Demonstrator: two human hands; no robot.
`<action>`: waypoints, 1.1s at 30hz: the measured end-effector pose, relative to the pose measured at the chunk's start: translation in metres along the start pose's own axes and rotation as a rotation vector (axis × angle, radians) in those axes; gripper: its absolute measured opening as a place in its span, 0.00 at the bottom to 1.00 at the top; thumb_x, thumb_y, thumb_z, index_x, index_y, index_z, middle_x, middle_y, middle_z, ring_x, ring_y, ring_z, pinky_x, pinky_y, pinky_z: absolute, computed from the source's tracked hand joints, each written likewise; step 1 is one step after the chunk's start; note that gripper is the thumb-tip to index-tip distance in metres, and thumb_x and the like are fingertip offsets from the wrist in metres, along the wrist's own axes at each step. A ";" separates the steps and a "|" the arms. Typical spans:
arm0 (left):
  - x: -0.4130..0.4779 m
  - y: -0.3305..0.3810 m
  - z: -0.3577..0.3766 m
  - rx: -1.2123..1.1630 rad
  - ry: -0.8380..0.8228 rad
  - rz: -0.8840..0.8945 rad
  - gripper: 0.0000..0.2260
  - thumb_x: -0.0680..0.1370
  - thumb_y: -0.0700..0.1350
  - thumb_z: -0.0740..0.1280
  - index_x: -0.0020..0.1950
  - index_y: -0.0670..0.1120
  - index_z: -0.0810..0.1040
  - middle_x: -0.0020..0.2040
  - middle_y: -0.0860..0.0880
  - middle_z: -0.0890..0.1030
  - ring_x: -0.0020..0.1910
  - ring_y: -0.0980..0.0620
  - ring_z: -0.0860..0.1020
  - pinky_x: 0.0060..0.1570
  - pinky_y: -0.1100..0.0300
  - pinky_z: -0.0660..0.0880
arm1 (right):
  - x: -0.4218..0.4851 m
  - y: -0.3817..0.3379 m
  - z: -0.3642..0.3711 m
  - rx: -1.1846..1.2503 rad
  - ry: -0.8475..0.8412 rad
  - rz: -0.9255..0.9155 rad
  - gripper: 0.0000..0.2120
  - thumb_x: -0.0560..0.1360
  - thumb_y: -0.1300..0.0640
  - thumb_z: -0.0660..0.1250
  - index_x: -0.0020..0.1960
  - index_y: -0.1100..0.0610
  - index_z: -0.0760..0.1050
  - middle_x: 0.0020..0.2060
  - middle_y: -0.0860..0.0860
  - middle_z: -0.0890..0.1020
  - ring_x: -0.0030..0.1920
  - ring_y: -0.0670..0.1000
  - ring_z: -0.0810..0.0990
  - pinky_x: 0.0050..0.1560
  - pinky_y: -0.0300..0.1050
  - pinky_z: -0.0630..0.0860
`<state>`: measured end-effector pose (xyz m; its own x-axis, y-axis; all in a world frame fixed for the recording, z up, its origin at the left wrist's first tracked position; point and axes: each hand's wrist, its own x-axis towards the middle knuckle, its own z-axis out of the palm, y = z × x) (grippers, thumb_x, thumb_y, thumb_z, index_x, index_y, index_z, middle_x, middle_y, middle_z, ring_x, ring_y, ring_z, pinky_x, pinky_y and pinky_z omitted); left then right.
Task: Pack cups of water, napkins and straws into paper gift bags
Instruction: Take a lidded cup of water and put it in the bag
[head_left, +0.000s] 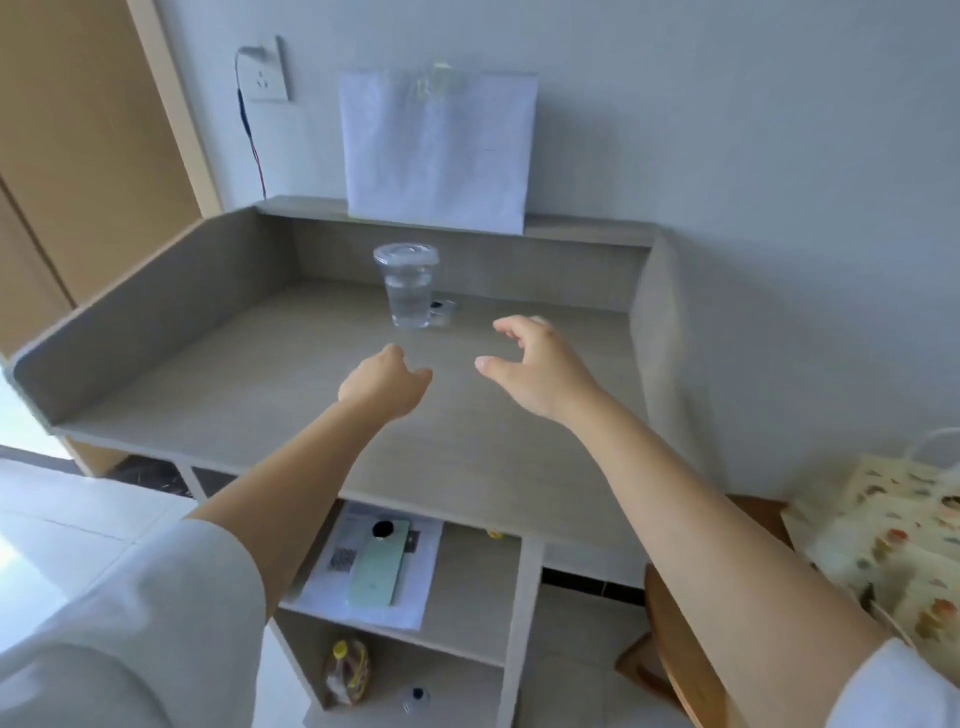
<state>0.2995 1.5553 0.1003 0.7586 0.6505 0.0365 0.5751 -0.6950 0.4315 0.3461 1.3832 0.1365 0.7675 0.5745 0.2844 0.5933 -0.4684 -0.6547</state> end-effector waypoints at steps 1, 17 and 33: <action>0.022 -0.006 0.000 -0.005 -0.006 -0.008 0.24 0.79 0.55 0.59 0.70 0.43 0.65 0.64 0.44 0.74 0.60 0.42 0.74 0.53 0.54 0.70 | 0.020 -0.002 0.011 -0.005 -0.017 0.015 0.26 0.74 0.52 0.68 0.69 0.57 0.68 0.66 0.53 0.70 0.66 0.53 0.69 0.65 0.45 0.66; 0.238 -0.015 0.013 -0.725 -0.018 0.003 0.51 0.63 0.54 0.78 0.76 0.49 0.50 0.70 0.48 0.67 0.69 0.47 0.68 0.66 0.49 0.69 | 0.175 0.009 0.092 -0.094 -0.044 0.135 0.25 0.76 0.53 0.64 0.71 0.56 0.65 0.68 0.52 0.68 0.69 0.53 0.65 0.64 0.41 0.61; 0.051 -0.001 0.029 -0.824 -0.003 0.182 0.32 0.59 0.59 0.77 0.60 0.52 0.72 0.57 0.54 0.75 0.54 0.55 0.76 0.56 0.54 0.75 | 0.041 -0.023 0.033 0.006 0.100 0.105 0.30 0.73 0.48 0.69 0.70 0.55 0.63 0.68 0.49 0.65 0.69 0.49 0.61 0.59 0.35 0.58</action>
<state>0.3462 1.5805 0.0758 0.8196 0.5480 0.1672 0.0374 -0.3423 0.9388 0.3561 1.4400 0.1401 0.8456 0.4531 0.2824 0.5075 -0.5178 -0.6888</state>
